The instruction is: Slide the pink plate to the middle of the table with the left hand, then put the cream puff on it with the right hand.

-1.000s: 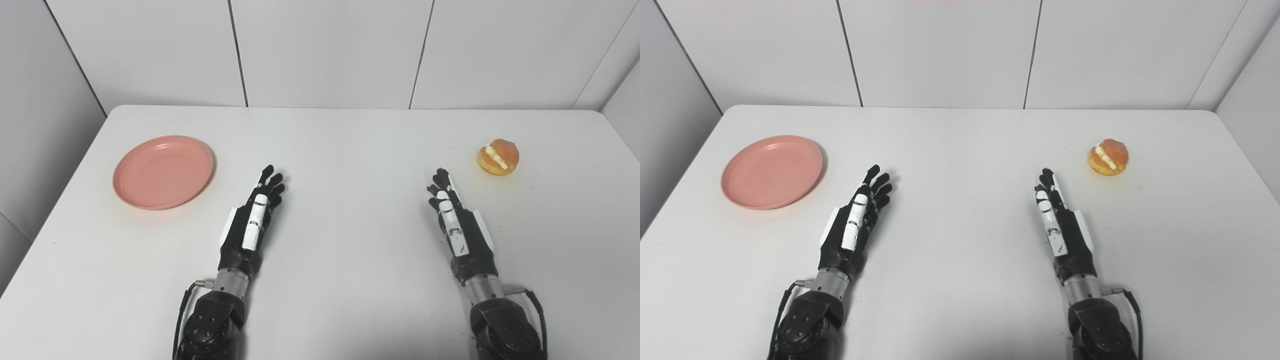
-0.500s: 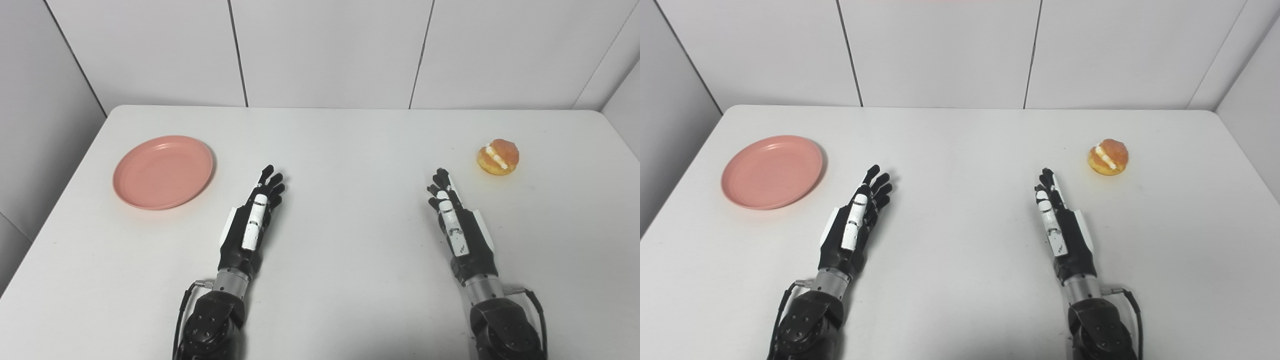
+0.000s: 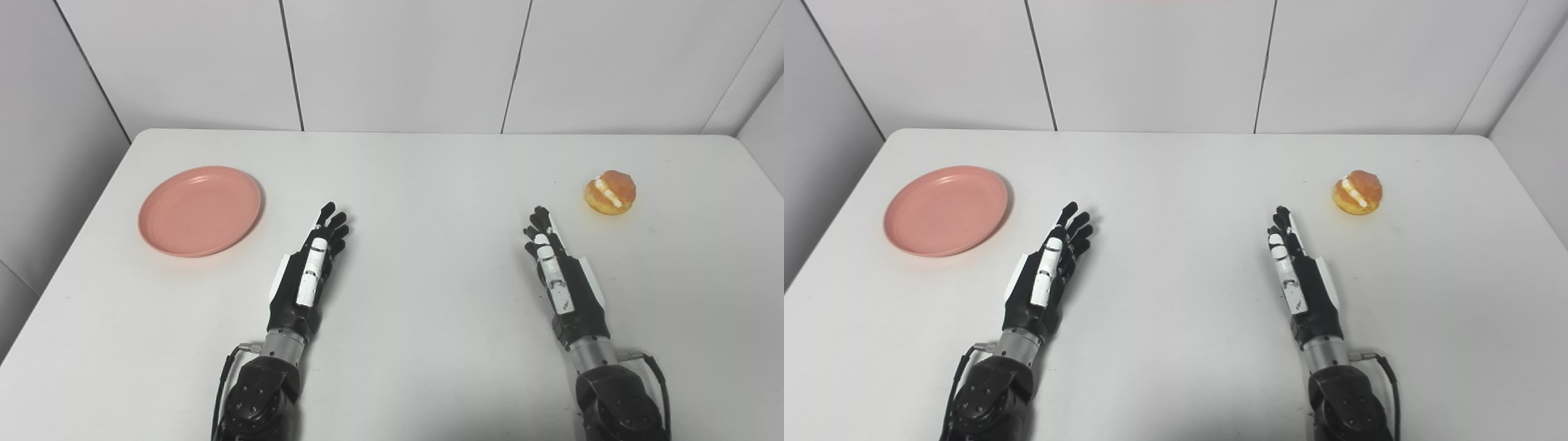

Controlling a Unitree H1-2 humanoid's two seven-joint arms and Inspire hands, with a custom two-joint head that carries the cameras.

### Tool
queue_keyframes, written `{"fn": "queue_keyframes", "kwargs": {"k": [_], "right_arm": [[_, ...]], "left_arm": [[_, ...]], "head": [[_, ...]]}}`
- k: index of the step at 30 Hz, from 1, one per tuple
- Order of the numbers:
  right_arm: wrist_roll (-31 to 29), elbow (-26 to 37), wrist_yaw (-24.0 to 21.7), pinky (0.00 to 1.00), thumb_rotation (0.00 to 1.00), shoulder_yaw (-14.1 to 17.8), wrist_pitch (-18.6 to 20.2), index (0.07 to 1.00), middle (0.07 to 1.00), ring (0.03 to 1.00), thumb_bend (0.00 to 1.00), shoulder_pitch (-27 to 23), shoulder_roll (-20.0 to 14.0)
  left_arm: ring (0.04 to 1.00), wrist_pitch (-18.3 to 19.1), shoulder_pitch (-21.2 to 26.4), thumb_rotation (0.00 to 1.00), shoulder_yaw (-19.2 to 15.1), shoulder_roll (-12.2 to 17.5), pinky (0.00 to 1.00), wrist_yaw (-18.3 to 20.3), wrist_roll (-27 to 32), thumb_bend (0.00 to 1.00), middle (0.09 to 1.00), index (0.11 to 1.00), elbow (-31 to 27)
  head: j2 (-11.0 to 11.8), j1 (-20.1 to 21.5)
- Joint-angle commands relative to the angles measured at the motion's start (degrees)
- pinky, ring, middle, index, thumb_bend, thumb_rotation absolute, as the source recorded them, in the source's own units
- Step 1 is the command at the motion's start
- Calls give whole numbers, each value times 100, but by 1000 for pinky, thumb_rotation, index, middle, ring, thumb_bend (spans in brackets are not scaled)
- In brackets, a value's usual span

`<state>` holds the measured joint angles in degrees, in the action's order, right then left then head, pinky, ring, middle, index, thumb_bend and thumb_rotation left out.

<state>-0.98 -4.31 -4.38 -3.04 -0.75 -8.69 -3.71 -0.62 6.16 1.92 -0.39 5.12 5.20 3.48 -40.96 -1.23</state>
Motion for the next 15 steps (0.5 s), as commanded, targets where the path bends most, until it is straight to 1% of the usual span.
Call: {"fn": "queue_keyframes", "kwargs": {"k": [1,7,15], "right_arm": [[-31,-63,-73,977,1000,-50,155,1000,1000,982,250,26,67],[46,-44,-45,968,1000,-76,156,1000,999,978,249,32,51],[-51,-43,-90,981,1000,-51,179,1000,1000,985,254,34,63]], "left_arm": [[1000,154,-142,1000,4,44,1000,40,6,438,1000,1000,218],[1000,172,-151,1000,5,36,1000,17,-13,429,1000,1000,195],[1000,169,-155,1000,9,34,1000,17,-18,428,1000,1000,198]], "head": [[-3,-7],[0,-6],[-4,-6]]}}
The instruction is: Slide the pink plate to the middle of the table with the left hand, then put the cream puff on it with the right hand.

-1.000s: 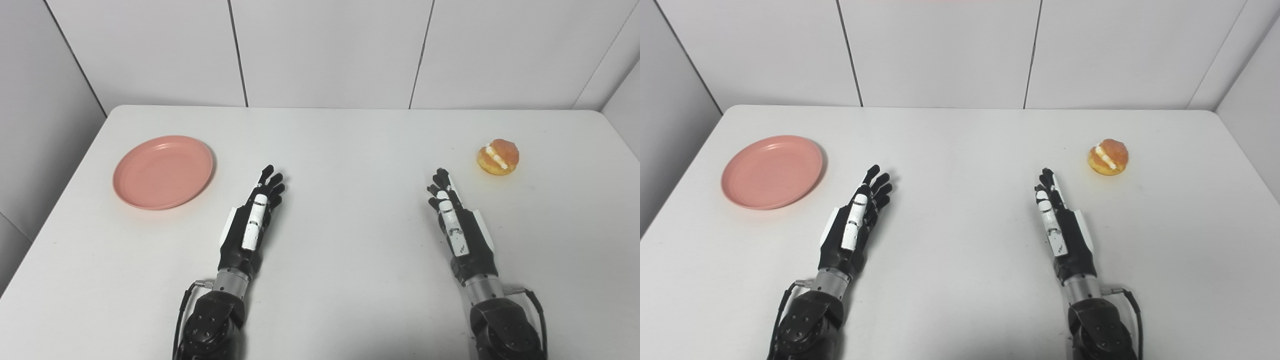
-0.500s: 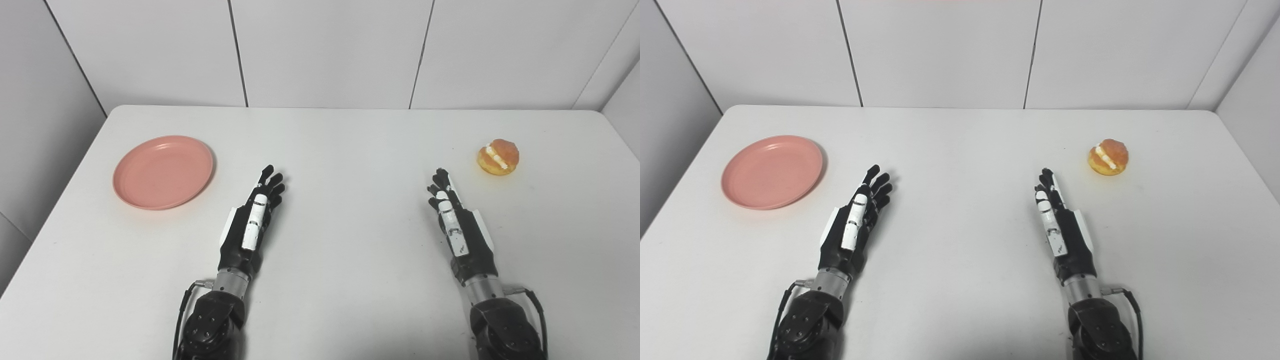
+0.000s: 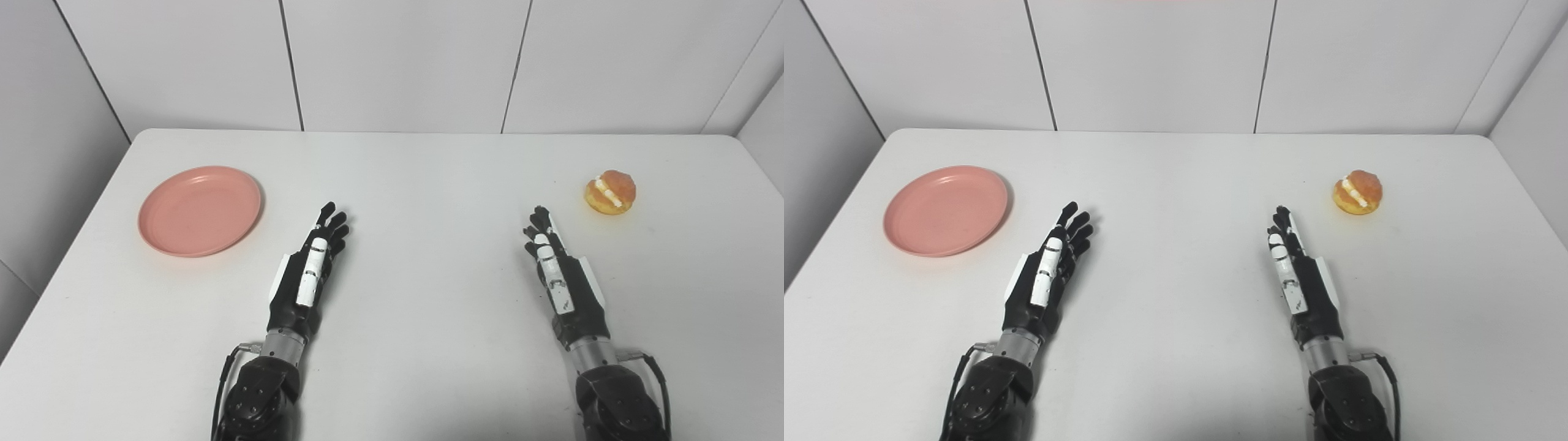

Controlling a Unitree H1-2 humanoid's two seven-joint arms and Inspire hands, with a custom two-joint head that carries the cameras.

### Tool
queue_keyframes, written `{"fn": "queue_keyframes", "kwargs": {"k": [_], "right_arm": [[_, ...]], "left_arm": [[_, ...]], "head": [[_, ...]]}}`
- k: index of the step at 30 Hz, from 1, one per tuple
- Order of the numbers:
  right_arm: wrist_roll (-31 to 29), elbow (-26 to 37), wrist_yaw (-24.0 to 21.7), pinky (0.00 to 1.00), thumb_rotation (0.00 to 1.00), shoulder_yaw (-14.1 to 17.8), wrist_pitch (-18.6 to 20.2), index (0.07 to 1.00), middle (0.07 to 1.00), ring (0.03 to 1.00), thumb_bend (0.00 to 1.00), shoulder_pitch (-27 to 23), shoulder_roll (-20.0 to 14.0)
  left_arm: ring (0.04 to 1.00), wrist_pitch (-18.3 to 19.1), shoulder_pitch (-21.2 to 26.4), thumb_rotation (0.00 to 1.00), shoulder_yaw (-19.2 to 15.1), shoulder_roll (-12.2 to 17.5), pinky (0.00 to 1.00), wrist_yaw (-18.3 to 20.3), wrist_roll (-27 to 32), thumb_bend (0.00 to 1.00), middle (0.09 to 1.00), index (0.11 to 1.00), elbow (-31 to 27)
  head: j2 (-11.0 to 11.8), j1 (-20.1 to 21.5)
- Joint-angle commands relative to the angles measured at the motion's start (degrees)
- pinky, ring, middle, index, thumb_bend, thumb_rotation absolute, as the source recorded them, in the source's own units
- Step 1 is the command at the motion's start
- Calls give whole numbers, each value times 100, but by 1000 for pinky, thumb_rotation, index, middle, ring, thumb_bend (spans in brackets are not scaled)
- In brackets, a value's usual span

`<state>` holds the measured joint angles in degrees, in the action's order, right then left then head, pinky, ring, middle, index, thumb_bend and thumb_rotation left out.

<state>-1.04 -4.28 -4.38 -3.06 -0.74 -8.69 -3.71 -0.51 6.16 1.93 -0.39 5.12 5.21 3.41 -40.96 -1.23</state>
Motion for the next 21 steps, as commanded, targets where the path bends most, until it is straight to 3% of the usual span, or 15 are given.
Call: {"fn": "queue_keyframes", "kwargs": {"k": [1,21], "right_arm": [[-45,-48,-88,983,1000,-51,184,1000,1000,986,256,32,62],[4,-17,-57,974,1000,-61,214,1000,1000,980,248,39,64]], "left_arm": [[1000,148,-154,1000,11,39,1000,19,-26,427,1000,1000,211],[1000,225,-163,1000,7,36,1000,9,-21,434,1000,1000,171]], "head": [[-4,-6],[-15,-4]]}}
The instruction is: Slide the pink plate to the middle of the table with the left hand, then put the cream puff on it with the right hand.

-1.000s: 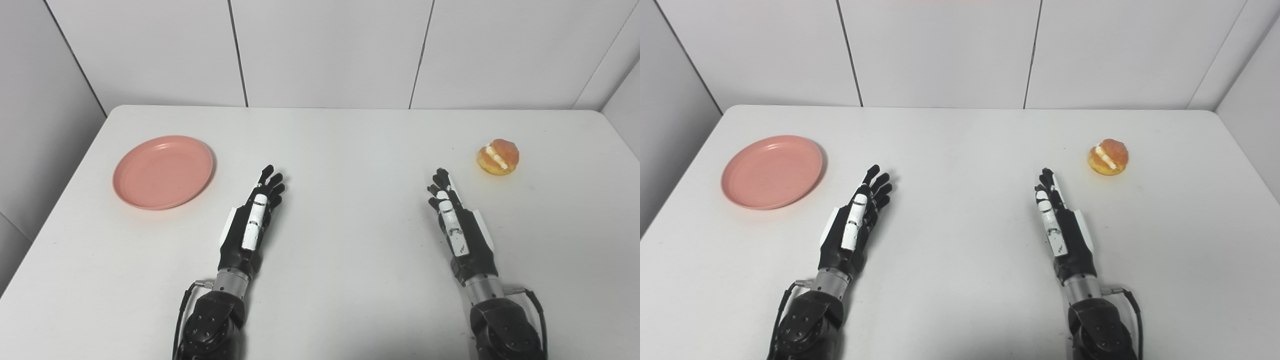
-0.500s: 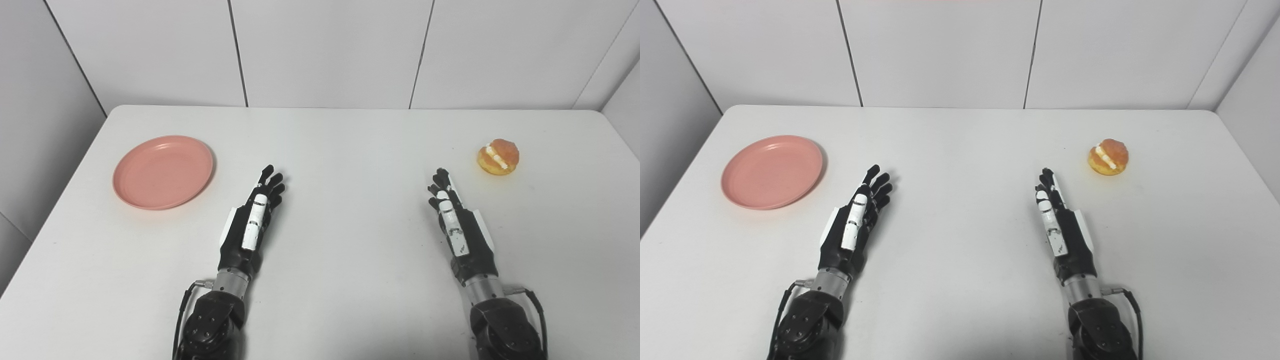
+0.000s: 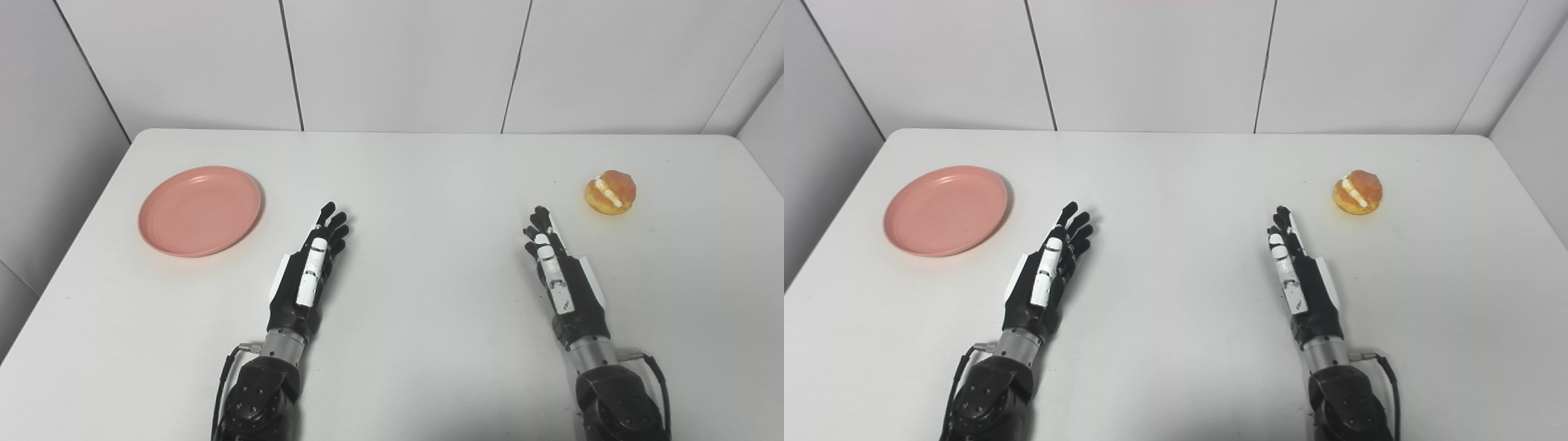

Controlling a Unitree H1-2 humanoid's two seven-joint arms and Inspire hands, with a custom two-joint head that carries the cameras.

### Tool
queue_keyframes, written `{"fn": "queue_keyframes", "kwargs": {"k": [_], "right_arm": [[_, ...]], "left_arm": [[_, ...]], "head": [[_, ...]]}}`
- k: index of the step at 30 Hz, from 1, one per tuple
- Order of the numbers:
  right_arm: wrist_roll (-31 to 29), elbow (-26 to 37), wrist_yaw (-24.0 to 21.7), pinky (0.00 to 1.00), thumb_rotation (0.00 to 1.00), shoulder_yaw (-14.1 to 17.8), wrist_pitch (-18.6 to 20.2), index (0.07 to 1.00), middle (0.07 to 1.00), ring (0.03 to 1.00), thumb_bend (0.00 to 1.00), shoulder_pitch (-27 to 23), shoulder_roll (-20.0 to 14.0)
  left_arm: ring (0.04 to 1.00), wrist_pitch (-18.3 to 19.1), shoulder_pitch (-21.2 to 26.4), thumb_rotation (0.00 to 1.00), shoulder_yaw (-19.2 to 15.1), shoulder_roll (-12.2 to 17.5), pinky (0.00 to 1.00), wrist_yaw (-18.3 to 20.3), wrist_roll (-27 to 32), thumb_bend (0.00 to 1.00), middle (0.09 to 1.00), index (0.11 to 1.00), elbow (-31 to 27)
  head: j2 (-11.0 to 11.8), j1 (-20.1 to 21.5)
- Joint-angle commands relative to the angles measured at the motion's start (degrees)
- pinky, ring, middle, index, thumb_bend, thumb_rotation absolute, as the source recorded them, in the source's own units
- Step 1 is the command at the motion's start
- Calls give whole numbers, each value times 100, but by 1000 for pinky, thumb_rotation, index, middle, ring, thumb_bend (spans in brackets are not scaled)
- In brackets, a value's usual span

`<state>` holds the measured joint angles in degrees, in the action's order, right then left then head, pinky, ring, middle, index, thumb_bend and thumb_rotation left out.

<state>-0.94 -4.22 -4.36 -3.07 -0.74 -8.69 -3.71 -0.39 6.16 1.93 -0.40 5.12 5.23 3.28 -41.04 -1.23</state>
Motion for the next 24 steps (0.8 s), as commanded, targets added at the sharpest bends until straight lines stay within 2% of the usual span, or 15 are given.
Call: {"fn": "queue_keyframes", "kwargs": {"k": [1,19,24], "right_arm": [[-3,-30,-58,975,1000,-60,205,1000,1000,981,250,38,62],[43,-45,-55,971,1000,-69,170,1000,999,979,241,35,52],[68,-39,-64,966,1000,-82,154,1000,998,977,238,36,33]], "left_arm": [[1000,191,-162,1000,3,36,1000,13,-15,433,1000,1000,202],[1000,121,-145,1000,6,50,1000,25,-27,435,1000,1000,259],[1000,202,-156,1000,12,40,1000,23,-14,435,1000,1000,186]], "head": [[-6,-4],[-4,-3],[-13,-5]]}}
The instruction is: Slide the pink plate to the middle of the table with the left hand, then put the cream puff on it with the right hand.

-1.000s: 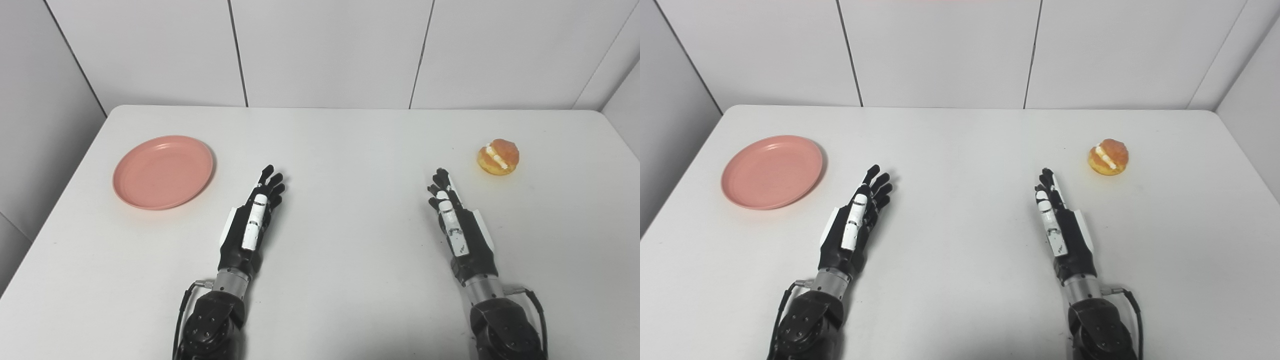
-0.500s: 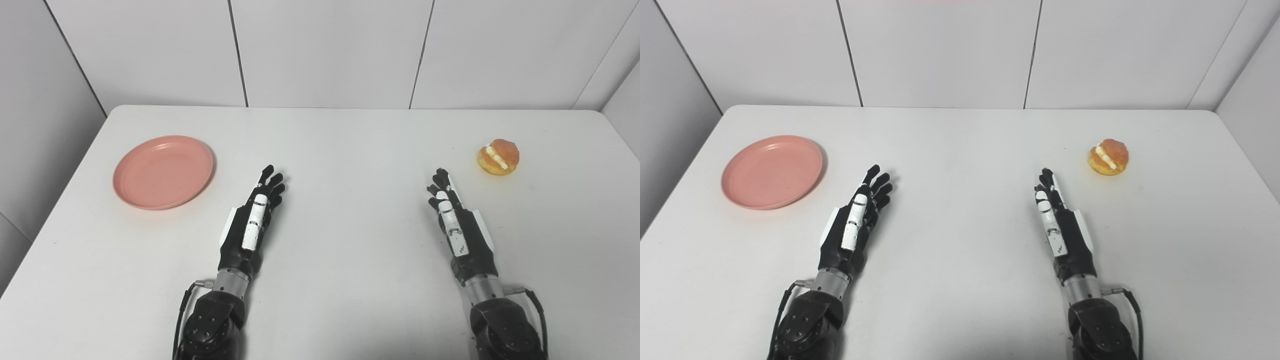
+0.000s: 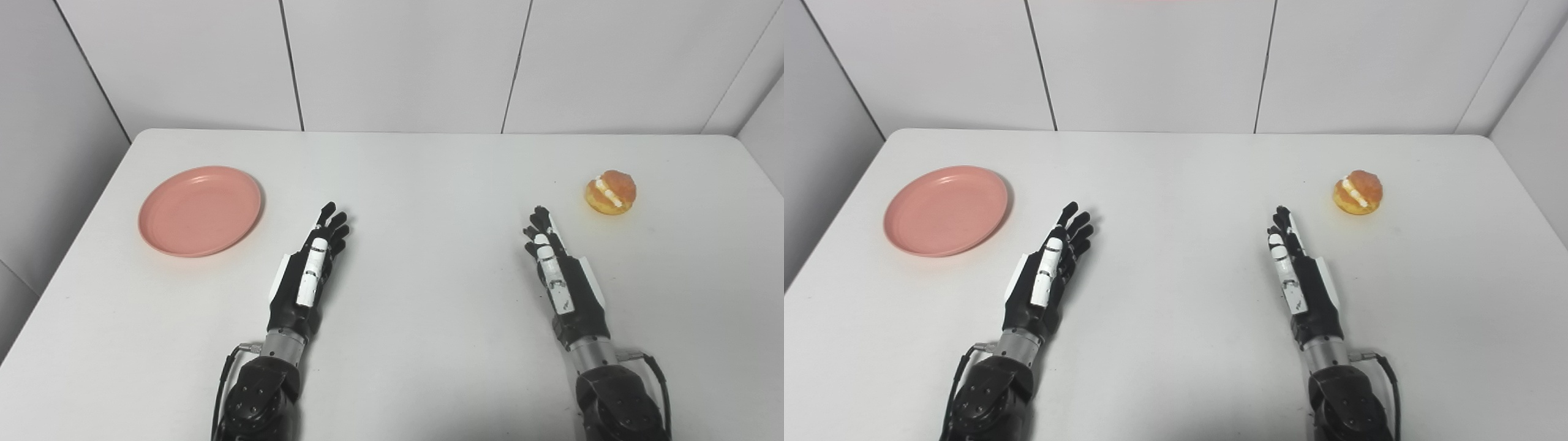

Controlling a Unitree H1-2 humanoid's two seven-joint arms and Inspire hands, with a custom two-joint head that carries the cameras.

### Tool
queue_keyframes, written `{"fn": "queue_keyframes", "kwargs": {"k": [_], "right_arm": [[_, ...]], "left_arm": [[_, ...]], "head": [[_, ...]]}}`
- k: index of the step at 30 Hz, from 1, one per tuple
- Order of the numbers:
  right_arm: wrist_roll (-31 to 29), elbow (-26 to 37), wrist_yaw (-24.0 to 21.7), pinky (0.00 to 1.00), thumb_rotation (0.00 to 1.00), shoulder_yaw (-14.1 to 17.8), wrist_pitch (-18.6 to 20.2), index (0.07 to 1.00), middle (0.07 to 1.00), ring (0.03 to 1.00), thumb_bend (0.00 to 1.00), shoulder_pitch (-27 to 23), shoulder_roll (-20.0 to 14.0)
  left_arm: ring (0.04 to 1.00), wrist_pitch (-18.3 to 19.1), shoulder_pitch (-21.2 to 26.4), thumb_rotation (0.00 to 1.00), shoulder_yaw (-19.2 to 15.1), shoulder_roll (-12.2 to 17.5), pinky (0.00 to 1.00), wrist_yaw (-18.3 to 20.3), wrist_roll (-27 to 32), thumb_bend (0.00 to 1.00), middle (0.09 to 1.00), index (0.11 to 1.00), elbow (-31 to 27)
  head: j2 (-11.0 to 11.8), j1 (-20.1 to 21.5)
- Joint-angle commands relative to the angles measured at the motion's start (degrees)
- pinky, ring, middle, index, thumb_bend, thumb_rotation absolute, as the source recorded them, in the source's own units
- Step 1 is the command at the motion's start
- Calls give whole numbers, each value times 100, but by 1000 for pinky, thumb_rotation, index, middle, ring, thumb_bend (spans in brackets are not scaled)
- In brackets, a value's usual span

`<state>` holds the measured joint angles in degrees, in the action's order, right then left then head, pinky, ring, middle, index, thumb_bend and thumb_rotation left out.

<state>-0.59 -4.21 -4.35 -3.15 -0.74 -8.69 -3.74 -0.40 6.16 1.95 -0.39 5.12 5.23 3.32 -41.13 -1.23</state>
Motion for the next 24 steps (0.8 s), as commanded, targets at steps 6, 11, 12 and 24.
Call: {"fn": "queue_keyframes", "kwargs": {"k": [6,11,12,24], "right_arm": [[5,-52,-65,972,1000,-64,184,1000,1000,980,254,25,43],[-34,-48,-68,976,1000,-51,173,1000,1000,981,250,28,62],[-26,-45,-59,973,1000,-51,170,1000,999,979,249,30,65],[-33,-23,-51,975,1000,-47,211,1000,998,980,238,31,75]], "left_arm": [[1000,106,-145,1000,11,45,1000,22,-34,425,1000,1000,231],[1000,129,-155,1000,9,50,1000,29,-25,434,1000,1000,221],[1000,152,-157,1000,7,47,1000,26,-20,436,1000,1000,209],[1000,181,-156,1000,14,53,1000,37,-11,437,1000,1000,197]], "head": [[4,-4],[-6,-1],[-6,-1],[-1,-1]]}}
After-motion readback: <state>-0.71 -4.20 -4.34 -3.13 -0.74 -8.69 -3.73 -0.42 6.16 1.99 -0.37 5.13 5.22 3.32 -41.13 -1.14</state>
